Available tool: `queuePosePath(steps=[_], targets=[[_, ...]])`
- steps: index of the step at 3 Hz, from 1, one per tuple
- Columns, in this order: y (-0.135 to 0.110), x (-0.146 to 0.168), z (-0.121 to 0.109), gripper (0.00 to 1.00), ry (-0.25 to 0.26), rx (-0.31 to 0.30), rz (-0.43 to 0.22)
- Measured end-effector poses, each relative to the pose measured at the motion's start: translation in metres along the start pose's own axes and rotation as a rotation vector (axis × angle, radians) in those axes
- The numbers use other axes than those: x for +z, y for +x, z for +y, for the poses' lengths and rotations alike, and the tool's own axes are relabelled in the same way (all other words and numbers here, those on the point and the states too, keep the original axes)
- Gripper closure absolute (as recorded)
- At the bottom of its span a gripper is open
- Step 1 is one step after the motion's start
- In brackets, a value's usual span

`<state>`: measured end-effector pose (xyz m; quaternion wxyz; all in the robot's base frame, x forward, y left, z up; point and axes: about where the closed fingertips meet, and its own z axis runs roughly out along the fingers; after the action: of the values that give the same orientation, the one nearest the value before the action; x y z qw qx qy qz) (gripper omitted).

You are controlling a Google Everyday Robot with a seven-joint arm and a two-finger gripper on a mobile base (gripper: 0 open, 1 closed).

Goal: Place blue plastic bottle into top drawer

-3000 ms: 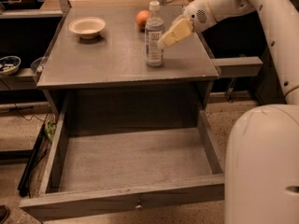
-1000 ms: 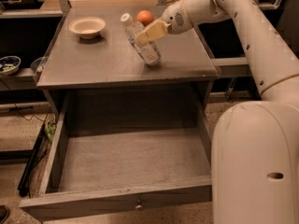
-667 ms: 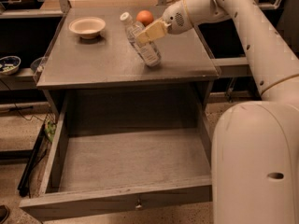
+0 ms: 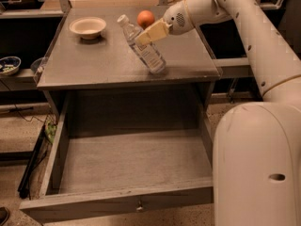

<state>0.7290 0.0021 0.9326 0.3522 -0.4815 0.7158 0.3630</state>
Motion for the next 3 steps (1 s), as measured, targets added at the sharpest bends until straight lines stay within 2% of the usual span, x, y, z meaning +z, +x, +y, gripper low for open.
queuePosePath(steps=[1, 3], targets=[[0.0, 0.0, 0.0, 1.0, 0.0, 0.0, 0.0], [-0.033, -0.031, 0.013, 1.0, -0.028, -0.027, -0.06]])
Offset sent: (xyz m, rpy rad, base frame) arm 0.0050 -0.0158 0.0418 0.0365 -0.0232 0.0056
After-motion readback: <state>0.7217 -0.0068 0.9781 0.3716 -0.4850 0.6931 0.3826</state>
